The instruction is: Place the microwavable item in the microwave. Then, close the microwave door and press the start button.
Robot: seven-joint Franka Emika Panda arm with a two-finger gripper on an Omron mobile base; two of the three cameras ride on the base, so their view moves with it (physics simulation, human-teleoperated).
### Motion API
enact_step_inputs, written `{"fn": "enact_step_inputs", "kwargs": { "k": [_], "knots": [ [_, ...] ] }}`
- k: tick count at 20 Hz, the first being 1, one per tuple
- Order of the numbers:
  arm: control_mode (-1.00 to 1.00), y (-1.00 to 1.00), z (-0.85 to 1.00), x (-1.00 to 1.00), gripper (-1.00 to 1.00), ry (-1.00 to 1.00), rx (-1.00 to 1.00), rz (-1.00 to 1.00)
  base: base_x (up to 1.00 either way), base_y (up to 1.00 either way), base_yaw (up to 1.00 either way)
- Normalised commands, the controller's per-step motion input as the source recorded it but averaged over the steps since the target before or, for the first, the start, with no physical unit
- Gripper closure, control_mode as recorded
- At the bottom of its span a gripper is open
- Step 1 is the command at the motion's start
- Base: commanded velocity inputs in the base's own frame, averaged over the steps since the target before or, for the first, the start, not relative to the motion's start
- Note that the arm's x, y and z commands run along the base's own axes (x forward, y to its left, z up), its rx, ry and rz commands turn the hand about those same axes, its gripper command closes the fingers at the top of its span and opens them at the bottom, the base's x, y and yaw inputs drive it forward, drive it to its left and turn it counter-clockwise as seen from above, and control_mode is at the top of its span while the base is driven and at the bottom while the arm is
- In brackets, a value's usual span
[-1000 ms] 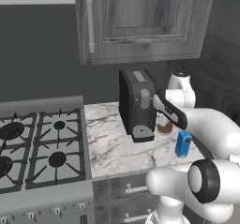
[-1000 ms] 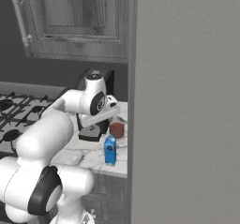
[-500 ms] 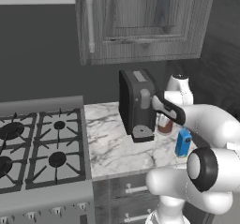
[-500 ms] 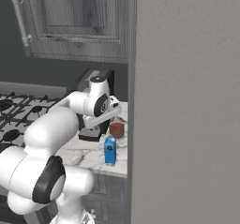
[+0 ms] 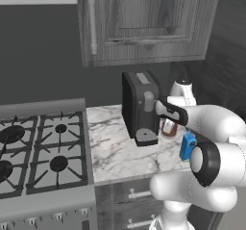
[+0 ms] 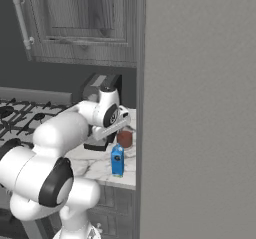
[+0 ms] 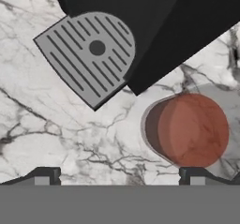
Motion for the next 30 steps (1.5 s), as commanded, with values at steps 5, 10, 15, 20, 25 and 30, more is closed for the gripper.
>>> {"fn": "enact_step_inputs", "kwargs": {
  "k": [5,10,15,20,25,30],
  "knots": [
    [-1.00,-0.17,-0.19,0.03,-1.00,0.00,0.00,0.05,0.00,0.00,0.00],
    [-1.00,-0.09,-0.23,0.00,-1.00,0.02,0.00,0.07,0.00,0.00,0.00],
    [-1.00,-0.05,-0.26,0.00,-1.00,0.03,0.00,0.08,0.00,0.00,0.00],
    [-1.00,-0.01,0.06,0.00,-1.00,-0.01,0.00,0.06,0.00,0.00,0.00],
    [-1.00,0.00,0.34,0.10,-1.00,-0.02,0.00,0.04,0.00,0.00,0.00],
    [-1.00,0.00,0.01,0.26,-1.00,0.00,0.00,0.01,0.00,0.00,0.00]
  ]
}}
